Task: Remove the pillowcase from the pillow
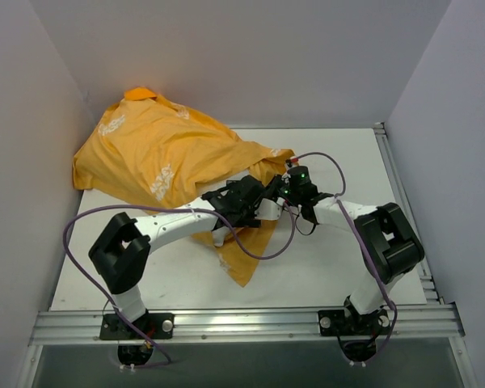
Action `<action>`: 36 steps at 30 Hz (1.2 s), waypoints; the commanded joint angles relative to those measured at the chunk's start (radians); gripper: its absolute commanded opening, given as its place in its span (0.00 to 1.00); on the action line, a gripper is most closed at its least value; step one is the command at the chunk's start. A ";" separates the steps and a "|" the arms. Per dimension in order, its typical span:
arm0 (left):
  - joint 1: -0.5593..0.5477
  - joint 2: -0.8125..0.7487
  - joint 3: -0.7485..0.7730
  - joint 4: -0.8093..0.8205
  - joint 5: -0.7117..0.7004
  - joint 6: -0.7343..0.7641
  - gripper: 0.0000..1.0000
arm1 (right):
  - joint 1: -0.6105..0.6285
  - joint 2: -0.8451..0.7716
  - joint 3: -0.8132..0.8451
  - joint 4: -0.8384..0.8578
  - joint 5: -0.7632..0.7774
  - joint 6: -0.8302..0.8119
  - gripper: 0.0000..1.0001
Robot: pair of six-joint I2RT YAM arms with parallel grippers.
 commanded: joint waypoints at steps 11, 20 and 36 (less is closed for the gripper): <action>0.079 -0.119 -0.105 -0.052 0.059 -0.035 0.02 | -0.089 -0.054 0.133 -0.118 0.123 -0.066 0.00; 0.091 -0.316 -0.206 -0.326 0.275 0.042 0.02 | -0.213 0.038 0.333 -0.284 0.316 -0.146 0.00; 0.078 -0.451 -0.242 -0.653 0.485 0.118 0.02 | -0.356 0.099 0.516 -0.338 0.247 -0.139 0.00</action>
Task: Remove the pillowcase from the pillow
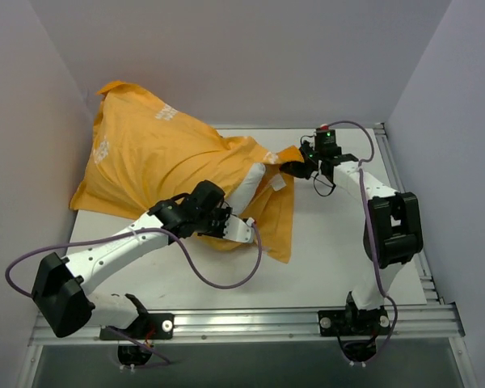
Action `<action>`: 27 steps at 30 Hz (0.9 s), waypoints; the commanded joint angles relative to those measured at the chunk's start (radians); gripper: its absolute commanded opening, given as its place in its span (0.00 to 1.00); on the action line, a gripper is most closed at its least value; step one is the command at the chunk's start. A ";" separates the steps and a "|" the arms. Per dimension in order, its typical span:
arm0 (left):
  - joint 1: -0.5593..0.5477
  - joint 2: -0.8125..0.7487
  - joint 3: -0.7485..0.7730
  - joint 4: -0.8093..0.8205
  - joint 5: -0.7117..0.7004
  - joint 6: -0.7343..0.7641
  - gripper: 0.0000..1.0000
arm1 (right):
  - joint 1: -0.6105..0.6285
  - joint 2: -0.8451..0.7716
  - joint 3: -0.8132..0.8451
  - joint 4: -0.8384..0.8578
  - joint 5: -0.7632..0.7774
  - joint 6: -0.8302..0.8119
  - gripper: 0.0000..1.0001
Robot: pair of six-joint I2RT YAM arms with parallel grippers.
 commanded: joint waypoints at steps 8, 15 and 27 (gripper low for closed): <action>-0.005 -0.034 0.201 -0.515 0.182 -0.074 0.02 | -0.033 0.087 0.068 0.164 0.180 -0.022 0.00; 0.083 0.048 0.426 -0.227 0.225 -0.547 0.02 | 0.101 0.036 -0.031 0.265 0.065 -0.042 0.00; 0.172 0.235 0.570 -0.041 0.162 -0.834 0.02 | 0.113 -0.431 -0.096 -0.169 0.177 -0.244 0.83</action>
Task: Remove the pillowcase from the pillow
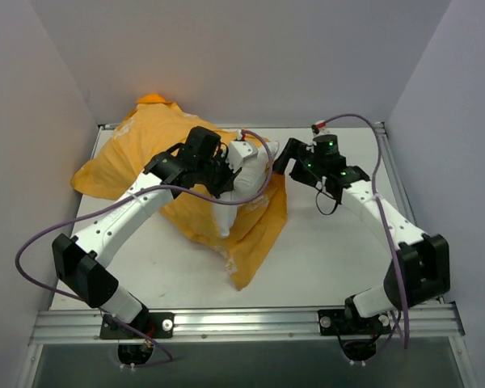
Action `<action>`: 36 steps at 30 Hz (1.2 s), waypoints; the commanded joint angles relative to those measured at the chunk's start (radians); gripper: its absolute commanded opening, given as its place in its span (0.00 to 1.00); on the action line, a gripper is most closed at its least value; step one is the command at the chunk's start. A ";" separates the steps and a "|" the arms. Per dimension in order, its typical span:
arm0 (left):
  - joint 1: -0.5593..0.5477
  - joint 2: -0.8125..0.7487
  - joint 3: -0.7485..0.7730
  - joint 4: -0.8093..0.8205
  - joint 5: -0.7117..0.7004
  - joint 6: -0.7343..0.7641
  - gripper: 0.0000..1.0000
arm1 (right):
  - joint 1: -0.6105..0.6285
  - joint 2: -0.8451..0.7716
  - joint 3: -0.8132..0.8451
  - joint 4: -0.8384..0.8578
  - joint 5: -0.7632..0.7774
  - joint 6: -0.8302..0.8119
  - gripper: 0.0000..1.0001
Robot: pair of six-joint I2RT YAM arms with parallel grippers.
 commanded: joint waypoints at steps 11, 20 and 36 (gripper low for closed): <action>0.019 0.049 0.100 0.134 0.048 -0.149 0.02 | 0.040 -0.321 -0.058 0.055 -0.057 0.187 1.00; 0.017 0.039 0.095 0.131 0.075 -0.158 0.02 | 0.152 -0.263 -0.175 0.356 0.195 0.508 1.00; 0.017 0.064 0.140 0.132 0.075 -0.164 0.02 | 0.191 -0.149 -0.299 0.446 0.179 0.628 1.00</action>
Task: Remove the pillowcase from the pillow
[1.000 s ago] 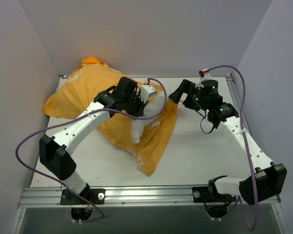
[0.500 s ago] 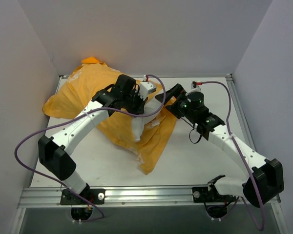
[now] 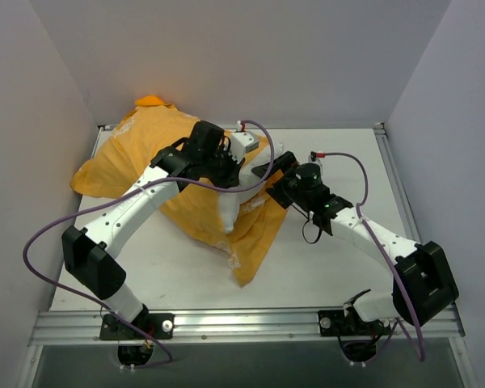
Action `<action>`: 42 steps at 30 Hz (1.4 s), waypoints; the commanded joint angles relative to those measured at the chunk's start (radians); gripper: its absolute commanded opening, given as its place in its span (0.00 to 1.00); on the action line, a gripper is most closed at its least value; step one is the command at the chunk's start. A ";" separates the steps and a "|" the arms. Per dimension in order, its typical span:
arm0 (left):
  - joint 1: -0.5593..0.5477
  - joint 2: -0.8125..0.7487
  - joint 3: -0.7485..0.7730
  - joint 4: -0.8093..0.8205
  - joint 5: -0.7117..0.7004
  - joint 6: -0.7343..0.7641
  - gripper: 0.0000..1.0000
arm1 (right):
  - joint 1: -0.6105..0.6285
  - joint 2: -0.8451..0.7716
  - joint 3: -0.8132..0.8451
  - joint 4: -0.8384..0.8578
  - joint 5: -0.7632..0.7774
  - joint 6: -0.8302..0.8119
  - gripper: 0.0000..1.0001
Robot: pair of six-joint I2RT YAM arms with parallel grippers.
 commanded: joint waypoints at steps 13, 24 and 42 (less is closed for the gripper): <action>-0.007 -0.023 0.083 0.079 0.103 -0.031 0.02 | 0.083 0.172 0.008 0.362 0.016 0.074 1.00; -0.028 -0.010 0.089 0.084 0.166 -0.024 0.02 | 0.138 0.249 0.039 0.449 0.046 0.039 1.00; 0.018 -0.122 0.122 -0.060 0.226 0.061 0.94 | 0.075 0.173 -0.026 0.377 -0.070 -0.167 0.00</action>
